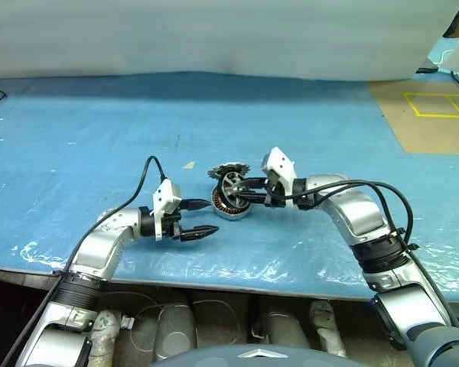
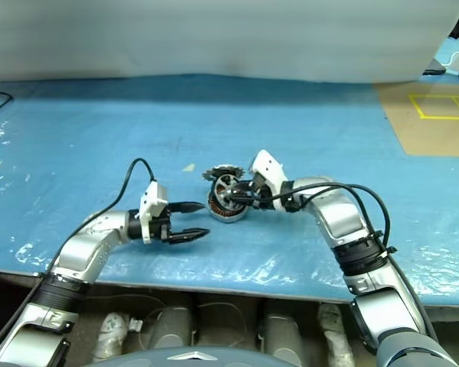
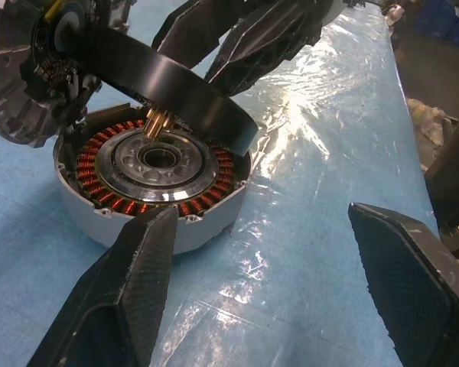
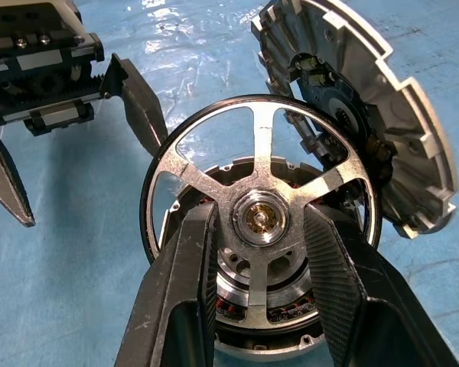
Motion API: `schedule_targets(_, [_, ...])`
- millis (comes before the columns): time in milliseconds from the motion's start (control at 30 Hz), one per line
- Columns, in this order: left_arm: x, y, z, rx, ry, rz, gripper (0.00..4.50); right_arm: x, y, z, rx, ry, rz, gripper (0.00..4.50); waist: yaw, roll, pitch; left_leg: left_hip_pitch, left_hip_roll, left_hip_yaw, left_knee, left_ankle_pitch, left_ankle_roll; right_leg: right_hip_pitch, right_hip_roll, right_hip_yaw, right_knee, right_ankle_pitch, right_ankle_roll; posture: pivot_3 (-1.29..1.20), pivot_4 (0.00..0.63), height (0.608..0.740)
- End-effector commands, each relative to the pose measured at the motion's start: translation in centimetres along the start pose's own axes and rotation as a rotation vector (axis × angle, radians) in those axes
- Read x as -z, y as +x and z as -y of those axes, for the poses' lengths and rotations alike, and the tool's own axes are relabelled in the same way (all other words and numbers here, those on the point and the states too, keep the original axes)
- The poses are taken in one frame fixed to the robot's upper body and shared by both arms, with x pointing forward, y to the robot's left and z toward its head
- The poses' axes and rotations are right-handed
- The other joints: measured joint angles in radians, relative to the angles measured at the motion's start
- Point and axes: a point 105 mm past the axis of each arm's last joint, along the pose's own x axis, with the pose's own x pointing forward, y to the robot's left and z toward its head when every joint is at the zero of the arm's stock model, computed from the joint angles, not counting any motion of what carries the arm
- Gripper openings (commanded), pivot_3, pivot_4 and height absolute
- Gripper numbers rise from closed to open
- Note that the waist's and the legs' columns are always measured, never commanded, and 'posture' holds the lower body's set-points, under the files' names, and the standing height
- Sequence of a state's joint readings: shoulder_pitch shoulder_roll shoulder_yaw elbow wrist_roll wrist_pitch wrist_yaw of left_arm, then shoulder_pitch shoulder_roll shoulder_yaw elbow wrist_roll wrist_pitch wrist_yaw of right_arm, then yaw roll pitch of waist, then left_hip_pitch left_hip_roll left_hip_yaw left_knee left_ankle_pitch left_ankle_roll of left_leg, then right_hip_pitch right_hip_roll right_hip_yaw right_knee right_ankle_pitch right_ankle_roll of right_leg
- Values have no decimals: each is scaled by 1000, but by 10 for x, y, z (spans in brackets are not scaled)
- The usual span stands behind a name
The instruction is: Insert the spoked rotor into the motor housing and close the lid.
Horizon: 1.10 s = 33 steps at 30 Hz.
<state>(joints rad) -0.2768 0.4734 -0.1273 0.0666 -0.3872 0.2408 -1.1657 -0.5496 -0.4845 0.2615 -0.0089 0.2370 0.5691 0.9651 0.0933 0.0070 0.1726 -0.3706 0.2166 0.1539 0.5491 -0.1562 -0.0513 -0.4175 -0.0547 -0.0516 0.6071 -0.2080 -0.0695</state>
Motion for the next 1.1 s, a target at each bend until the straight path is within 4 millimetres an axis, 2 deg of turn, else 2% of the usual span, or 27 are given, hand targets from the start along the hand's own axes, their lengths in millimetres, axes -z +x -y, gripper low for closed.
schedule_targets(33, [-12, 2, 1, 12, 42, 17, 3741, 2, 0, -4, -20, -20, -13, 1683, 0, 0, 0, 0, 0, 0, 0, 0, 0, 0, 0, 0, 0, 0, 0, 0, 150, 740])
schedule_targets(233, [-12, 3, 0, 12, 40, 16, 3741, 3, -3, -4, -25, -39, -23, 1683, 0, 0, 0, 0, 0, 0, 0, 0, 0, 0, 0, 0, 0, 0, 0, 0, 150, 740])
schedule_targets(333, [-11, 3, 0, 12, 39, 17, 3741, -1, -2, -3, -26, -69, -15, 2313, 0, 0, 0, 0, 0, 0, 0, 0, 0, 0, 0, 0, 0, 0, 0, 0, 150, 740])
schedule_targets(500, [-11, 3, 0, 10, 37, 19, 3741, -7, -1, -1, -17, -95, 6, 4000, 0, 0, 0, 0, 0, 0, 0, 0, 0, 0, 0, 0, 0, 0, 0, 0, 150, 740])
schedule_targets(567, [-10, 3, 0, 8, 36, 18, 3741, -10, -1, 2, 3, -74, 13, 4447, -1, 0, 0, 0, 0, 0, 0, 0, 0, 0, 0, 0, 0, 0, 0, 0, 150, 740])
schedule_targets(900, [-9, 2, -1, 4, 30, 19, 3741, -33, -9, -1, -8, -20, 123, 4447, 0, 0, 0, 0, 0, 0, 0, 0, 0, 0, 0, 0, 0, 0, 0, 0, 150, 740])
schedule_targets(1100, [-9, 2, -1, 6, 32, 16, 3741, -35, -9, -3, -18, -35, 120, 4447, 0, 0, 0, 0, 0, 0, 0, 0, 0, 0, 0, 0, 0, 0, 0, 0, 150, 740])
